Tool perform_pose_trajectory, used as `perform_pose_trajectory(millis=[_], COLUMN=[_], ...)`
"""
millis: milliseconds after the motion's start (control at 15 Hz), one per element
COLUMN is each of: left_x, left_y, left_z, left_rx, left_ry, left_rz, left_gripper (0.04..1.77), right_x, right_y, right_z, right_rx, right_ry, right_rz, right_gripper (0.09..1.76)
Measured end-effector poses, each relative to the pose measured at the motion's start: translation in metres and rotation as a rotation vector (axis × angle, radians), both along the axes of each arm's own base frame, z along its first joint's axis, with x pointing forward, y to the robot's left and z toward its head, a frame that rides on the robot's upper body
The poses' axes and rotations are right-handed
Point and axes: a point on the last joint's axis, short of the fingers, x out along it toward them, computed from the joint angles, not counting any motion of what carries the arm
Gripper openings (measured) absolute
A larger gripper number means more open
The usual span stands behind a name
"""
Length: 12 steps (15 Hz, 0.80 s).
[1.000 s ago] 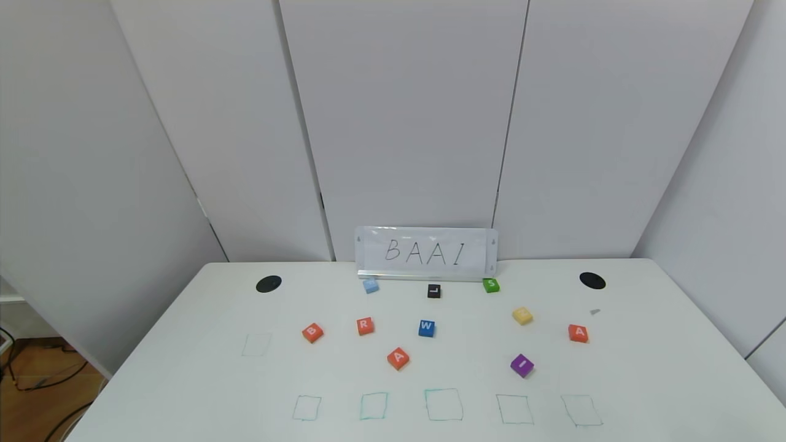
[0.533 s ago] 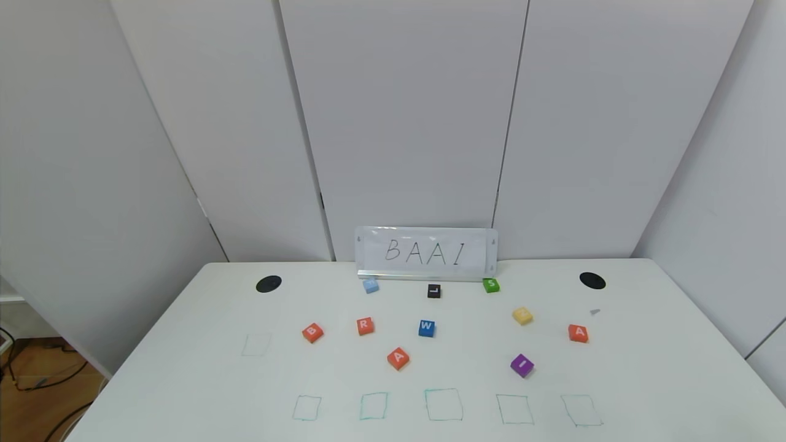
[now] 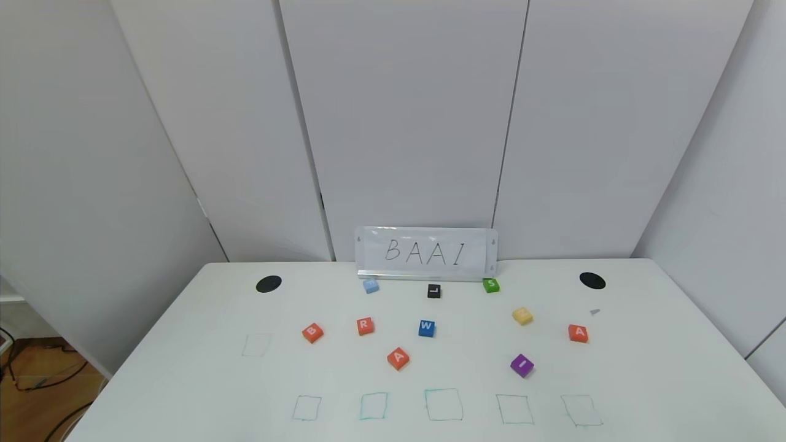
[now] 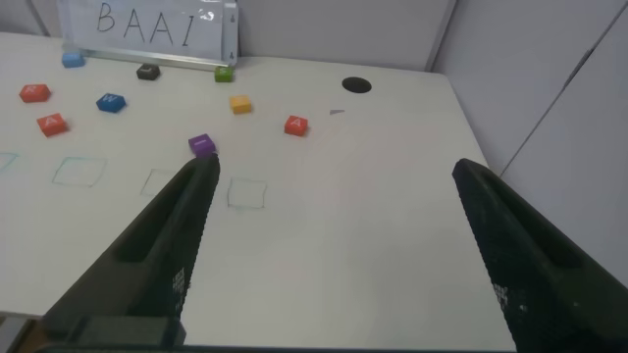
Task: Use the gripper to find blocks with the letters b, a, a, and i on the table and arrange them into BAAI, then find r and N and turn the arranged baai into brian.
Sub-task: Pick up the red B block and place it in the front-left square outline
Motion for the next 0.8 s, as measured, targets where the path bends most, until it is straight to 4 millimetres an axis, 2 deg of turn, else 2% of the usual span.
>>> perform_pose_trajectory(millis=[333,600,800], left_x=[0.017,0.048,0.08], left_y=[0.0,-0.001,-0.001], left_z=[0.039,0.071,0.097], left_rx=[0.001,-0.001,-0.003], left_ry=[0.069,0.164,0.226], left_rz=[-0.006,-0.027,-0.033], left_gripper=[1.72,1.72,1.72], right_x=[0.015,0.045,0.075], right_y=[0.0,0.0,0.0], right_z=[0.043,0.079,0.101], right_rx=[-0.001,-0.032,-0.058], right_ry=[0.064,0.156,0.228], right_rz=[-0.008,-0.01,-0.003], right_gripper=[1.71,1.71,1.71])
